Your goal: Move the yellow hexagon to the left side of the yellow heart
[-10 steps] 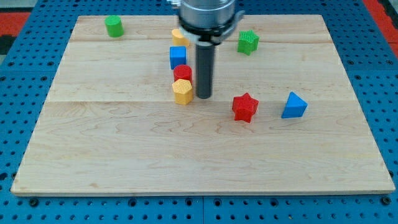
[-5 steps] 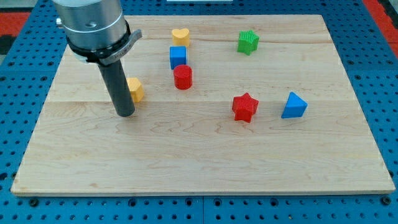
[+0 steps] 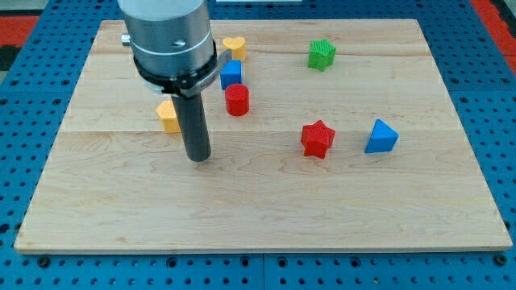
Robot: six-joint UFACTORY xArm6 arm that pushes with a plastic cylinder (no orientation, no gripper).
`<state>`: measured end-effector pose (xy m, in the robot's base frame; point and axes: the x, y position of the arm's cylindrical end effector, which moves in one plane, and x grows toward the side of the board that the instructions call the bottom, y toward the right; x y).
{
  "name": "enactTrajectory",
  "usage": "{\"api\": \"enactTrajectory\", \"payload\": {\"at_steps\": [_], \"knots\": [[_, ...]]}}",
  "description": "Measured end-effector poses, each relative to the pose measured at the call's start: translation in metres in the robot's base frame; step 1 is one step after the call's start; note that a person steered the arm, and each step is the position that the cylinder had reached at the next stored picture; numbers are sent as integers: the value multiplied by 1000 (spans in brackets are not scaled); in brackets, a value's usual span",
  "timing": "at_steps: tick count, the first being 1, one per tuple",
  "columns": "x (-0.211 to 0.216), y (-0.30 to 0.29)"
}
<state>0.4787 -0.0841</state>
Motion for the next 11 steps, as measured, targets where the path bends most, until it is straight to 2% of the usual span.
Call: {"api": "enactTrajectory", "payload": {"at_steps": [2,3,5,6,7,9,10,11], "knots": [[-21,-59],[-74,-59],[-100,-22],[-126,-22],[-177,-33],[-138,-9],[-150,7],[-184,7]]}}
